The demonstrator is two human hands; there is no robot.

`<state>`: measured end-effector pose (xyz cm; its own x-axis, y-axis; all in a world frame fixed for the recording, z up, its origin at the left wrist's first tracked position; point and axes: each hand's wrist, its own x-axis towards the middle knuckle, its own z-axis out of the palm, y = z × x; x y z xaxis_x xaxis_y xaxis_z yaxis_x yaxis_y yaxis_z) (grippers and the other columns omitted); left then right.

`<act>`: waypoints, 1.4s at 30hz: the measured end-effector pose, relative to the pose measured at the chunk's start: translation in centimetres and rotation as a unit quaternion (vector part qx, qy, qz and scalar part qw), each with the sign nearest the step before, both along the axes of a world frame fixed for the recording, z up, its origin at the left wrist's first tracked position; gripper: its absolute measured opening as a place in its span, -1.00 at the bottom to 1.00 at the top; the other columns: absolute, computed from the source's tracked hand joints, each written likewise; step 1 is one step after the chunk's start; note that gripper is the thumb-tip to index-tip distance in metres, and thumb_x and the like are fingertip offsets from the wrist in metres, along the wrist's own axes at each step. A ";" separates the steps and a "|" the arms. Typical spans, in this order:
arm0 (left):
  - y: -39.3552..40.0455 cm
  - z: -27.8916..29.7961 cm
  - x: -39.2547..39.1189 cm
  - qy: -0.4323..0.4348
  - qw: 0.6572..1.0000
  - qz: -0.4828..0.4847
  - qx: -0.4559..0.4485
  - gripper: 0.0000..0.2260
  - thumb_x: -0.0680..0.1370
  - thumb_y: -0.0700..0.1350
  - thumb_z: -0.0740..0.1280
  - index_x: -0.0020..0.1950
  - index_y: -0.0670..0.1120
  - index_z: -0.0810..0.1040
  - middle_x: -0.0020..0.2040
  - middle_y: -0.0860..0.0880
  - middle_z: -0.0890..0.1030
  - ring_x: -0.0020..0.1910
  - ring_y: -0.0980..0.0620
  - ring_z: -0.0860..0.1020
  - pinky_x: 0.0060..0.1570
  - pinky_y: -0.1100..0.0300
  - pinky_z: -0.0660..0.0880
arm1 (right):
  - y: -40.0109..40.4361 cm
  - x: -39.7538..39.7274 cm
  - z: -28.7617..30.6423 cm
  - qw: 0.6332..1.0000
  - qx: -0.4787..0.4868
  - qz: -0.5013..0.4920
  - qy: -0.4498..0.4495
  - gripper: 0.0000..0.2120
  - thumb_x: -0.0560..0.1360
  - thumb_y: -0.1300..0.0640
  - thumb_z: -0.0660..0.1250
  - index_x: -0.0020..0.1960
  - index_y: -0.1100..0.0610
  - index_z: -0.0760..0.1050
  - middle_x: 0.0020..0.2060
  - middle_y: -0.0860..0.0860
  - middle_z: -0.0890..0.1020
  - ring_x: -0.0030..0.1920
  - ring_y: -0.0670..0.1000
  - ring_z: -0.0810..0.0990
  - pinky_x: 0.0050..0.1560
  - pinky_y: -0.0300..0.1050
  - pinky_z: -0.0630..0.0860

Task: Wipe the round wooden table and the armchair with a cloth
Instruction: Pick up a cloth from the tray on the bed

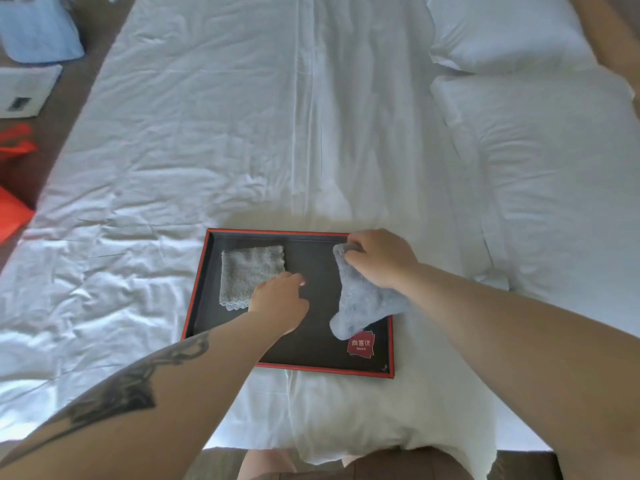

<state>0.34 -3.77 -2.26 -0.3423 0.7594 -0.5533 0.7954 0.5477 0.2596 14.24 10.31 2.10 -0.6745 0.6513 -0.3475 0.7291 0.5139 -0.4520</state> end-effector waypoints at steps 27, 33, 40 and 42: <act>-0.7 -3.3 -3.3 -0.001 0.999 -0.008 -0.031 -0.65 0.57 -0.10 0.19 0.36 0.00 0.41 0.31 0.00 0.46 0.21 -0.11 0.46 0.17 0.06 0.37 | -5.4 0.4 -12.2 0.979 0.136 0.087 -0.128 -0.34 0.43 0.06 0.45 0.46 0.07 0.28 0.47 0.05 0.30 0.47 0.09 0.21 0.40 0.10 0.28; -4.1 -1.3 -2.9 0.000 0.994 0.102 -0.030 -0.64 0.57 -0.08 0.20 0.37 0.04 0.41 0.34 0.04 0.45 0.25 -0.09 0.45 0.20 0.04 0.40 | -4.8 -3.0 -8.0 0.964 0.087 0.110 -0.224 -0.84 0.57 0.19 0.23 0.13 0.14 0.49 0.05 0.07 0.59 0.06 0.11 0.56 -0.06 -0.06 0.44; -9.9 4.1 -4.2 0.037 0.975 0.219 0.025 -0.62 0.56 -0.08 0.19 0.39 0.08 0.39 0.37 0.03 0.41 0.30 -0.10 0.40 0.26 0.07 0.32 | -8.7 -8.3 -1.3 0.931 0.142 0.261 -0.210 -0.70 0.42 0.20 0.39 0.13 0.05 0.47 0.02 0.00 0.62 0.03 0.10 0.61 -0.10 -0.06 0.54; -13.4 5.4 -5.5 0.048 0.961 0.272 0.025 -0.64 0.55 -0.07 0.20 0.36 0.06 0.41 0.34 0.01 0.43 0.27 -0.10 0.41 0.23 0.11 0.31 | -11.1 -10.3 0.5 0.928 0.175 0.299 -0.141 -0.70 0.48 0.23 0.33 0.19 0.04 0.47 0.04 0.00 0.63 0.05 0.10 0.61 -0.09 -0.05 0.53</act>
<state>-5.11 -17.12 3.11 -0.7431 0.4790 -0.4673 0.4172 0.8776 0.2361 3.98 -0.76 2.61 -0.8656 0.2969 -0.4032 0.3313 0.9434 -0.0166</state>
